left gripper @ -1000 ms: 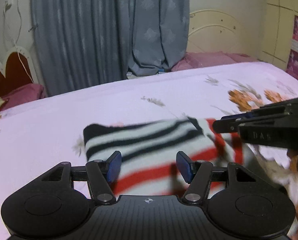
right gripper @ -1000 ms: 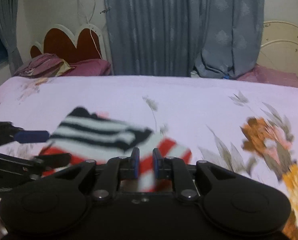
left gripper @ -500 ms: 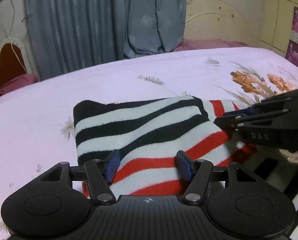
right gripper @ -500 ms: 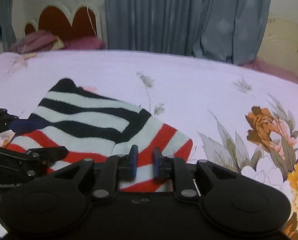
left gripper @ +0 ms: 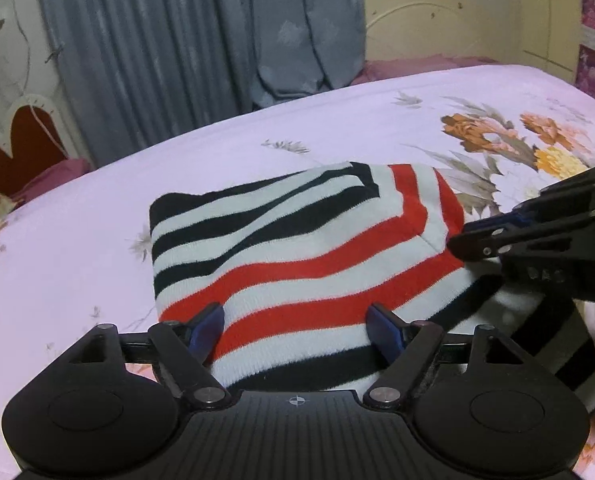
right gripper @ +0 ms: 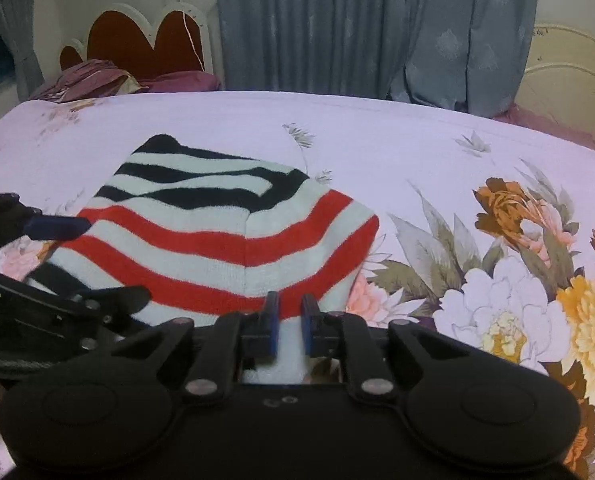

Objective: Fold small clothes

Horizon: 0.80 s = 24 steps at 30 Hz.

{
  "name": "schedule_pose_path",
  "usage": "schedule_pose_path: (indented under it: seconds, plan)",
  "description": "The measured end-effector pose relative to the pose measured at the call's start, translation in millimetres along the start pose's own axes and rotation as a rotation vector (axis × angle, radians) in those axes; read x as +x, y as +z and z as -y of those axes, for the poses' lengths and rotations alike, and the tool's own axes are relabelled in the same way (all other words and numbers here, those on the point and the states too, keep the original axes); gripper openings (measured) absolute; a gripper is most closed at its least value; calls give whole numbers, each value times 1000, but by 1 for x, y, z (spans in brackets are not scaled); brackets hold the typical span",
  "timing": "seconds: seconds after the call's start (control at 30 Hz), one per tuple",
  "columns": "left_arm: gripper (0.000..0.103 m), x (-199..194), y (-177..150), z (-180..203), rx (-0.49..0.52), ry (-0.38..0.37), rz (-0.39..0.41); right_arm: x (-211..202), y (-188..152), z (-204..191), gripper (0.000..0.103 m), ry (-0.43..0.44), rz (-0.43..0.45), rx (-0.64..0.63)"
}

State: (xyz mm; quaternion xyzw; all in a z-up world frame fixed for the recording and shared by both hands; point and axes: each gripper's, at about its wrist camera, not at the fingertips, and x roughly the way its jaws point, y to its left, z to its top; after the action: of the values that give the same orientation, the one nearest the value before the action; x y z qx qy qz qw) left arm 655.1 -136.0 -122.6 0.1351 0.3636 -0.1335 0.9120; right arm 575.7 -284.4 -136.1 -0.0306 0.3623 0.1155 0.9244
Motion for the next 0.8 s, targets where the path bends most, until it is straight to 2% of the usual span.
schedule_pose_path:
  seconds: [0.03,0.1,0.13,0.3,0.37,0.4,0.47,0.53,0.63,0.7,0.73,0.8]
  plan:
    - [77,-2,1,0,2,8,-1,-5,2,1,16,4,14,6]
    - [77,-9,-1,3,12,20,4,-20,1,6,34,14,63,46]
    - [77,-12,-1,4,18,23,8,-28,-2,11,48,22,78,75]
    - [77,-21,-1,7,36,44,13,-41,-9,35,49,101,83,198]
    - [85,-25,0,5,27,56,25,-42,-12,43,49,123,74,239]
    - [98,-29,0,1,10,50,41,-42,-13,48,50,146,68,268]
    - [102,-35,-3,-12,-36,24,58,-41,-18,63,62,220,57,371]
    - [102,-35,-8,-34,-116,-11,35,-38,-24,81,64,283,49,494]
    - [102,-30,-23,-72,-300,-114,0,-30,-32,97,64,366,20,593]
    - [101,-24,-35,-93,-411,-158,-19,-21,-38,104,64,435,-8,656]
    - [95,-21,-40,-99,-440,-173,-27,-17,-41,106,64,453,-14,680]
    - [92,-13,-49,-111,-506,-220,-47,-7,-45,108,65,467,-37,703]
